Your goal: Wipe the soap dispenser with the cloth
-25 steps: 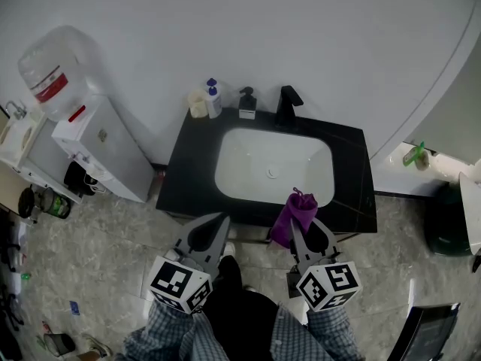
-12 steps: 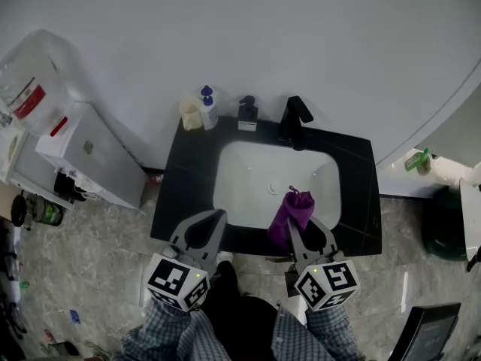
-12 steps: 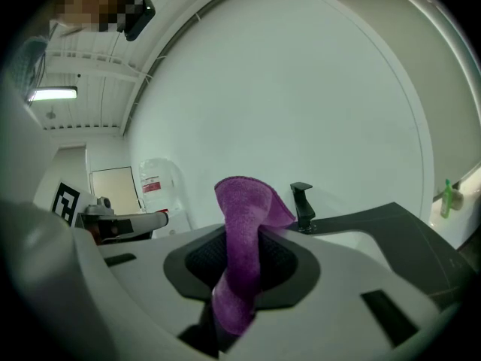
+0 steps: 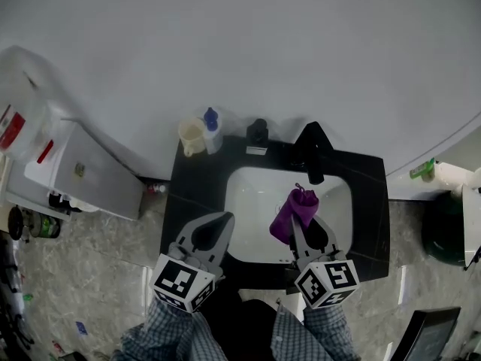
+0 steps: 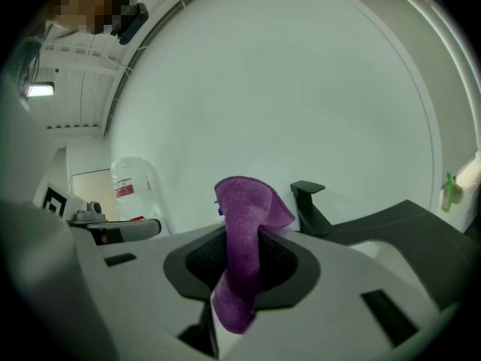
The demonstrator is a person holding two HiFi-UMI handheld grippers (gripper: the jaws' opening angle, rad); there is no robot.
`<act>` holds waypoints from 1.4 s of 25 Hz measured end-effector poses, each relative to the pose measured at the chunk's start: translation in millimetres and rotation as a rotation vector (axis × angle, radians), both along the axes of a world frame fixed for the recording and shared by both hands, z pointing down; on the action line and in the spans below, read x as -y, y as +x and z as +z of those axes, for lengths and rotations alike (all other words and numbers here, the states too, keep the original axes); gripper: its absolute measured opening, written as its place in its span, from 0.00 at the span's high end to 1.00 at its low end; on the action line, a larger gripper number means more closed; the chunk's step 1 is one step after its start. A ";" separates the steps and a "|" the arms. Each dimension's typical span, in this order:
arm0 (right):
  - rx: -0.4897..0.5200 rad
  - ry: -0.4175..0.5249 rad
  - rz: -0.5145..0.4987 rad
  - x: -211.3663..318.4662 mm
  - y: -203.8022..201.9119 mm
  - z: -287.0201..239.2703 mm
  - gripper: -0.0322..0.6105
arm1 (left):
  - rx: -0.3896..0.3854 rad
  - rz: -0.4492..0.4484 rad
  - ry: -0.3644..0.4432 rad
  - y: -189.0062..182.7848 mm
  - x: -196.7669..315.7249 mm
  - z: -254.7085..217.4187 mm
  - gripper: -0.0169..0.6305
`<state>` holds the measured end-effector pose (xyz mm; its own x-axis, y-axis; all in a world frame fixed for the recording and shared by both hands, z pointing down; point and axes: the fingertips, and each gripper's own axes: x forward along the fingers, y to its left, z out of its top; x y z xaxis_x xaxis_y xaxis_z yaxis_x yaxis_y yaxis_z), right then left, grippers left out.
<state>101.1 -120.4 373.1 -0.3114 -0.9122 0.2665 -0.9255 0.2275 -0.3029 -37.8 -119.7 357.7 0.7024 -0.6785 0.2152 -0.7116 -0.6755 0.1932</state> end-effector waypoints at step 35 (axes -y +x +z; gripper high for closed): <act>-0.111 0.020 -0.221 204.0 -25.2 15.9 0.81 | -0.003 -0.165 -0.069 -17.9 87.5 31.1 0.96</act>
